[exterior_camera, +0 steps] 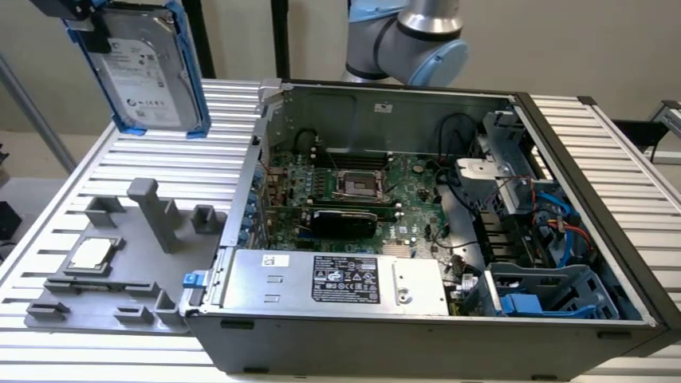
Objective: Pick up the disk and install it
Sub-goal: 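Pick up the disk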
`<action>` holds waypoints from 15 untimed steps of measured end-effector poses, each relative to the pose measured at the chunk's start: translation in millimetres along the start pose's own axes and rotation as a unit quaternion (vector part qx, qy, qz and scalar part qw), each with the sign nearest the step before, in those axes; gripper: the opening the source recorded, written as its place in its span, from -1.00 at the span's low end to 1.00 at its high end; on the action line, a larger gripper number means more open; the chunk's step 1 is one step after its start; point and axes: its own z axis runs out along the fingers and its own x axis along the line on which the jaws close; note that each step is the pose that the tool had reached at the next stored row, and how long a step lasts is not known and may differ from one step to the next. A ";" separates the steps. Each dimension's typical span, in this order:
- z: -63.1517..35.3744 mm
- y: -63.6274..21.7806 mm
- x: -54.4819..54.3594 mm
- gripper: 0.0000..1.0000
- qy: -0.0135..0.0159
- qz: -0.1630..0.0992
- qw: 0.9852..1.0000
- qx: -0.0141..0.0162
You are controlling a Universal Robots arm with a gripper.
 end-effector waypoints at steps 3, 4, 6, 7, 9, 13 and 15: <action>-12.4 -13.4 1.7 -0.36 -0.001 0.000 1.000 0.000; -16.3 -17.9 2.2 -0.36 -0.001 0.000 1.000 0.000; -23.5 -26.8 3.6 -0.36 -0.001 0.000 1.000 0.000; -26.6 -31.3 4.3 -0.36 -0.002 0.000 1.000 0.000; -32.8 -40.5 5.9 -0.36 -0.002 0.000 1.000 0.000; -42.1 -58.6 9.2 -0.36 -0.002 0.000 1.000 -0.001; -45.8 -67.6 10.9 -0.36 -0.002 0.000 1.000 -0.001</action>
